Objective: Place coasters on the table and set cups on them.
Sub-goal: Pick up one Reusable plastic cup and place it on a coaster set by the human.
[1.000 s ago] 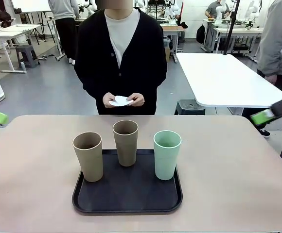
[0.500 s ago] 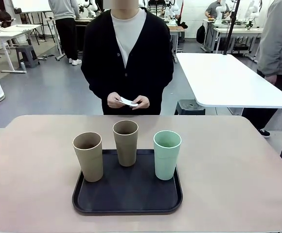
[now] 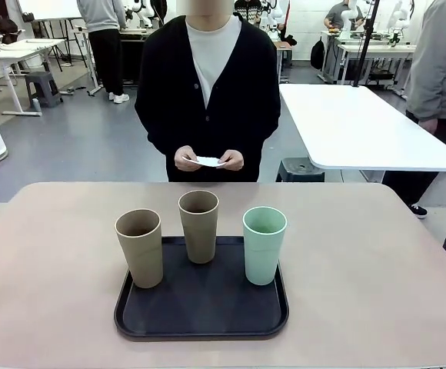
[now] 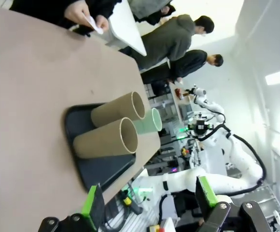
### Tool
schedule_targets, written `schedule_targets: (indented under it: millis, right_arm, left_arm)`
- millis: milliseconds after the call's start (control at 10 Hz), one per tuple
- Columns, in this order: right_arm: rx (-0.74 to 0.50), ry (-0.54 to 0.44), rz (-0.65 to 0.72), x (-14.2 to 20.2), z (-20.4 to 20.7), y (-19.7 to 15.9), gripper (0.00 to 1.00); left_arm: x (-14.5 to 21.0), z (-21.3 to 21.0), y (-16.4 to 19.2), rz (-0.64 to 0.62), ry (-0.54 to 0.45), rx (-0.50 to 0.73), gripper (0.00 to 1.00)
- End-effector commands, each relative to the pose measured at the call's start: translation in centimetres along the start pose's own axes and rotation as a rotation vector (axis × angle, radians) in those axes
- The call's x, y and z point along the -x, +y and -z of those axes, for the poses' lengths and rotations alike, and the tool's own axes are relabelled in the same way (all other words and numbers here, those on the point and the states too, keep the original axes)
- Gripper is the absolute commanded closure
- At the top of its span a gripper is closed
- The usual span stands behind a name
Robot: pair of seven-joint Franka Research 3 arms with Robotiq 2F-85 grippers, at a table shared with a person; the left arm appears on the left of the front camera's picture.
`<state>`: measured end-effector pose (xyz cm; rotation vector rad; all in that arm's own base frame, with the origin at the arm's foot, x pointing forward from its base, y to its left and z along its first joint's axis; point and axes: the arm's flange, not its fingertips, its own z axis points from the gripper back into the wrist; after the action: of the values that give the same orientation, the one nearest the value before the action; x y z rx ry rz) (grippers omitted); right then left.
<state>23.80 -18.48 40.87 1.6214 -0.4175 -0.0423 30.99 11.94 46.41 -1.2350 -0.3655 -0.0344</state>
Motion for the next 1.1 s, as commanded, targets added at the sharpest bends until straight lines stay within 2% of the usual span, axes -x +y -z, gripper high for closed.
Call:
schedule_targets:
  millis: [0,400,700,800,1000]
  right_arm:
    - [0.07,0.025,-0.031,0.4,0.7,2.0,0.0]
    - [0.127,0.072,-0.039,0.2,1.4,3.2,0.0]
    - [0.145,0.111,-0.038,0.4,1.7,3.3,0.0]
    - [0.129,0.062,-0.045,-0.3,1.7,3.0,0.0]
    - [0.129,0.062,-0.045,-0.3,1.7,3.0,0.0]
  left_arm:
    - [1.0,0.7,-1.0,-0.013,-0.016,-0.039,0.0]
    - [0.6,2.0,-1.3,-0.016,0.047,-0.086,0.0]
    - [0.5,1.3,-1.3,-0.007,0.069,-0.111,0.0]
    - [0.4,1.8,-1.1,-0.001,0.051,-0.068,0.0]
    - [0.4,1.8,-1.1,-0.001,0.051,-0.068,0.0]
